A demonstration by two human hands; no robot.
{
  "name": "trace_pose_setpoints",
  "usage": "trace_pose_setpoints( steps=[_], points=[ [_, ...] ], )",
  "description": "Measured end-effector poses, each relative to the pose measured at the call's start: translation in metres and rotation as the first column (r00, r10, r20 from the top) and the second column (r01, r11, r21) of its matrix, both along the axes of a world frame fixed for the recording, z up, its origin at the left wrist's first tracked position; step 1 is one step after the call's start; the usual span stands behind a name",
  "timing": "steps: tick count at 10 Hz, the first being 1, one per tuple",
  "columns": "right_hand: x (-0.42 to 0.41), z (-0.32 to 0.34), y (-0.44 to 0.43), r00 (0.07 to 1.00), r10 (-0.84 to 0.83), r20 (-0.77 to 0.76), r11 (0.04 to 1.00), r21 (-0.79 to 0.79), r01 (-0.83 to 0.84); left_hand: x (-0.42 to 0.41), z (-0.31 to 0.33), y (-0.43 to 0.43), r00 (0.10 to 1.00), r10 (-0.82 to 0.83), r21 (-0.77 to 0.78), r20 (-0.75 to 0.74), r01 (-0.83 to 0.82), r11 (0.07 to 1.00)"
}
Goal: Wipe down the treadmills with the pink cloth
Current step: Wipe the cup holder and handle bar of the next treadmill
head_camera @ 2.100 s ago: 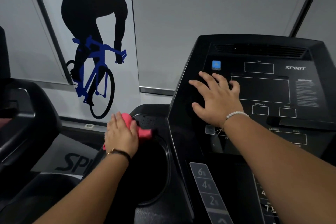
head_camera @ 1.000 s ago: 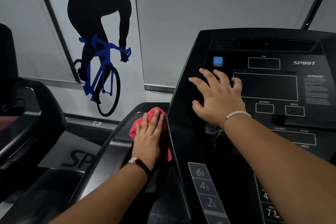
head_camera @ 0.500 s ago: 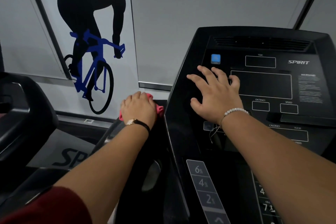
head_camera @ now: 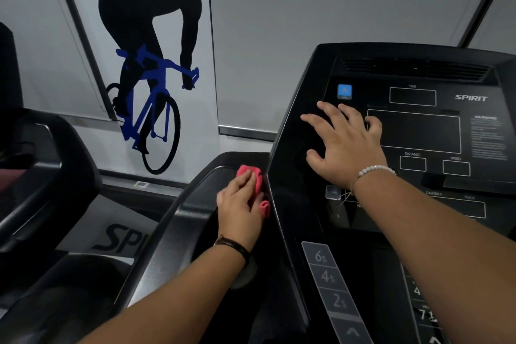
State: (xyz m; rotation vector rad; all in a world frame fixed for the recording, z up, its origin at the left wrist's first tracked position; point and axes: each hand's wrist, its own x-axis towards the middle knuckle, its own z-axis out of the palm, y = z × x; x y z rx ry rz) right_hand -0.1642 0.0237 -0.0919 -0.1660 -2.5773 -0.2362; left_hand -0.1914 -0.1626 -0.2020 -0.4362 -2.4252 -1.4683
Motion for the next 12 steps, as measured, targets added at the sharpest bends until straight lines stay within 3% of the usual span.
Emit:
trace_pose_setpoints(
  steps=[1,2,3,4,5,6,7,9,10,11,12],
  points=[
    [0.000,0.001,0.000,1.000,-0.004,0.003,1.000,-0.006,0.004,0.027,-0.012,-0.004,0.964,-0.149,0.286,0.222,0.081,0.955],
    [0.001,0.003,0.001,1.000,-0.013,0.011,1.000,-0.014,0.013,0.044,-0.020,-0.016,0.910,-0.273,0.256,0.313,0.196,0.947],
    [0.001,0.001,-0.002,1.000,-0.017,0.017,1.000,-0.008,0.017,0.049,-0.017,-0.036,0.852,-0.403,0.072,0.335,0.403,0.912],
    [0.002,0.002,-0.002,0.999,-0.027,0.023,1.000,-0.004,0.027,0.060,-0.009,-0.048,0.834,-0.498,-0.192,0.236,0.542,0.818],
    [0.002,0.002,-0.003,0.999,-0.033,0.024,0.999,-0.001,0.033,0.070,-0.007,-0.049,0.861,-0.493,-0.401,0.121,0.497,0.770],
    [0.002,0.001,-0.003,0.999,-0.037,0.027,0.999,0.003,0.037,0.070,-0.007,-0.042,0.913,-0.407,-0.408,0.045,0.388,0.826],
    [0.002,0.002,-0.003,0.999,-0.039,0.028,0.999,0.004,0.038,0.056,-0.003,-0.032,0.949,-0.307,-0.399,0.069,0.309,0.863],
    [0.002,0.001,-0.004,0.999,-0.038,0.024,0.999,0.003,0.037,0.038,0.005,-0.019,0.978,-0.204,-0.510,0.052,0.201,0.836],
    [0.003,0.002,-0.004,0.999,-0.038,0.022,0.999,-0.001,0.038,0.045,-0.006,-0.022,0.980,-0.180,-0.364,0.085,0.199,0.910],
    [0.002,0.001,-0.004,0.999,-0.032,0.020,0.999,-0.004,0.032,0.059,-0.012,-0.038,0.938,-0.323,-0.300,0.124,0.346,0.889],
    [0.002,0.002,-0.003,0.999,-0.026,0.022,1.000,-0.001,0.026,0.077,-0.009,-0.049,0.856,-0.500,-0.341,0.133,0.513,0.788]
  ],
)
